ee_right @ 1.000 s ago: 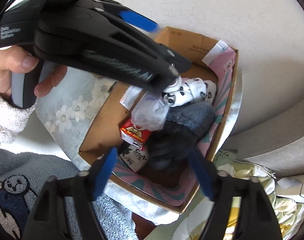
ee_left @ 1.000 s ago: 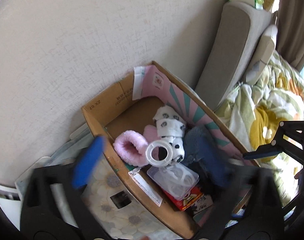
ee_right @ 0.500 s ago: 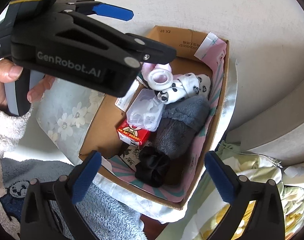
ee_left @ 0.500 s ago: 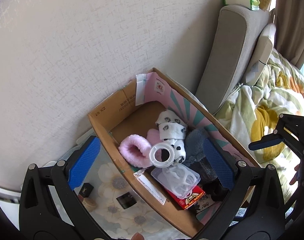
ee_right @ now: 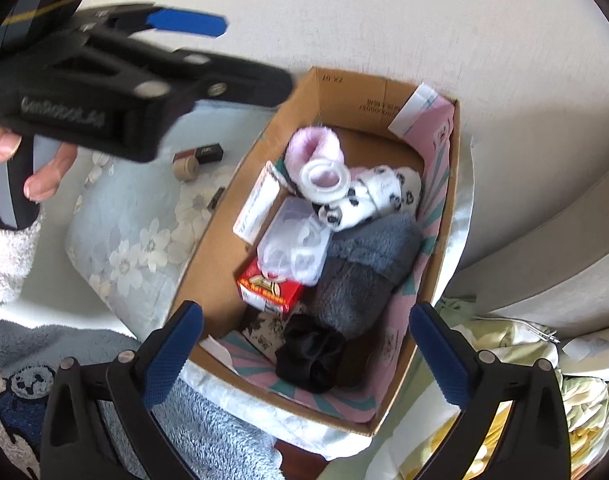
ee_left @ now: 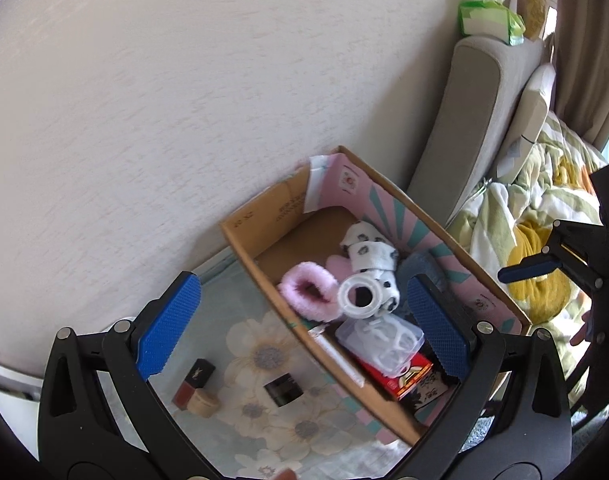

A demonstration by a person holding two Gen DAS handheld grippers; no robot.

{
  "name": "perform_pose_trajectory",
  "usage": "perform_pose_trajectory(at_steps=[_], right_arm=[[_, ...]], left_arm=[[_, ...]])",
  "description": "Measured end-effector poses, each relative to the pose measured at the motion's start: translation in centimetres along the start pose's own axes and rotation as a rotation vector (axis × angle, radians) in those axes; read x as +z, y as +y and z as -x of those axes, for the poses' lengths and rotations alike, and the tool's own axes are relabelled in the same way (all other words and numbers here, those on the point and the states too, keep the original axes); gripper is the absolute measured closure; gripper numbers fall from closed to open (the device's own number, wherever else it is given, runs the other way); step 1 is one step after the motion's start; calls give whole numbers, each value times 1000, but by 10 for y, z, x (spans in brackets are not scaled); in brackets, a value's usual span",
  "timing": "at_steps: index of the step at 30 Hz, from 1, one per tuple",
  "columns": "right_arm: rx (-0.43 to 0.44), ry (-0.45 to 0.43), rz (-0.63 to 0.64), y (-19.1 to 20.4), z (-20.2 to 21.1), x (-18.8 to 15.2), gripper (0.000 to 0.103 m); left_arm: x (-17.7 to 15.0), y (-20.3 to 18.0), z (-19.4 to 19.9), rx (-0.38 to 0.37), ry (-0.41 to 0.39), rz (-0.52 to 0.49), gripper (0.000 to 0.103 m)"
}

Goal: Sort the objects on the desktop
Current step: 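Move both tools back over the tray toward the clear cup and beige jar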

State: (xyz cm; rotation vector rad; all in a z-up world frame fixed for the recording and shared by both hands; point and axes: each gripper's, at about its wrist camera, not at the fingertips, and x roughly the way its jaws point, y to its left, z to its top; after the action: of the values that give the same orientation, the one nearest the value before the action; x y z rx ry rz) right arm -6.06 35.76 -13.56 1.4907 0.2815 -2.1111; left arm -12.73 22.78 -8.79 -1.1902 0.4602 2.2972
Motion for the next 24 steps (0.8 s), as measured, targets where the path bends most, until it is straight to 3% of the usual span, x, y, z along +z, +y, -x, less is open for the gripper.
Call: perform_pose_trajectory(at_steps=[6,10,14,17,24], right_arm=[[-52,12,-19,4,4,12,0],[-115,-41,-8,11,18,21,0],[-135,-61,-33,13,26,29,0],[-201,-59,-33,18,27,35,0],[-157,-83,-56,30,31,50,0]], left_arm=[[-13,29,15,18,-12,34,0],[-24,49,26,42,-26,70,0],[-36,69,38,55,-42,108,0],[-46,84,46,65,-53,130,0],[-70,116,60,89,-61,180,0]])
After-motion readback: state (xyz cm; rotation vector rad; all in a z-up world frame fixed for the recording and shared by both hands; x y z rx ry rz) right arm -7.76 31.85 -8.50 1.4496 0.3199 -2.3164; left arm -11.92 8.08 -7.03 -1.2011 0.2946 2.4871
